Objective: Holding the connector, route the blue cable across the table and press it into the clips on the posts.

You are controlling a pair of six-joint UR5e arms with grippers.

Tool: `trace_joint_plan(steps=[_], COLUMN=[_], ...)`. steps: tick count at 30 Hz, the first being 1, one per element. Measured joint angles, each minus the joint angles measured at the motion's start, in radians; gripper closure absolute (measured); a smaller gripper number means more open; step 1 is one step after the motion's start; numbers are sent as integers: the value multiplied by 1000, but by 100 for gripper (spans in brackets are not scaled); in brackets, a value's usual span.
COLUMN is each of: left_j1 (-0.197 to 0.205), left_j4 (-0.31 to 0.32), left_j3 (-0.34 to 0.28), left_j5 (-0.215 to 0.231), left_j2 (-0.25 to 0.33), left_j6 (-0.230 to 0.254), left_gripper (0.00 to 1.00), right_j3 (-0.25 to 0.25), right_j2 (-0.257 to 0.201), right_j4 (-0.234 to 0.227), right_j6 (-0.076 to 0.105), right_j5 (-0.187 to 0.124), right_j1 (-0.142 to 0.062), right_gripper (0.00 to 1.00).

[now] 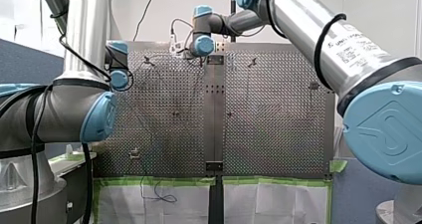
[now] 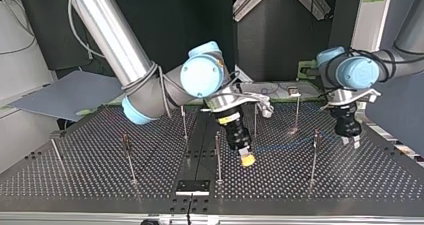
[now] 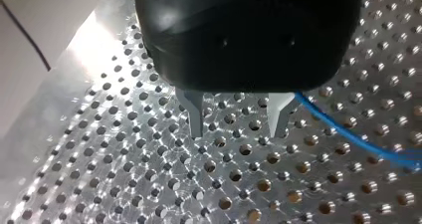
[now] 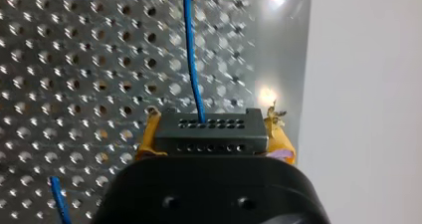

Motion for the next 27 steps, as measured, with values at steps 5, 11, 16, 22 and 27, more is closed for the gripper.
trace_joint_plan(steps=[5, 11, 16, 22, 27], left_j1=[-6, -19, -28, -36, -44], left_j4=[-21, -71, -111, -159, -198], left_j3=[-42, -98, -139, -185, -199], left_j5=[23, 77, 118, 165, 205], left_j2=[42, 98, 139, 186, 226], left_j6=[-41, -74, -75, -98, -84], left_gripper=[0, 0, 0, 0, 0], right_j3=[0, 1, 12, 30, 32], right_j2=[8, 15, 26, 29, 30], right_j4=[0, 1, 4, 5, 6], right_j6=[1, 8, 12, 25, 32], right_j5=[6, 16, 24, 27, 33], right_j1=[10, 14, 15, 14, 11], right_gripper=[100, 100, 100, 100, 100])
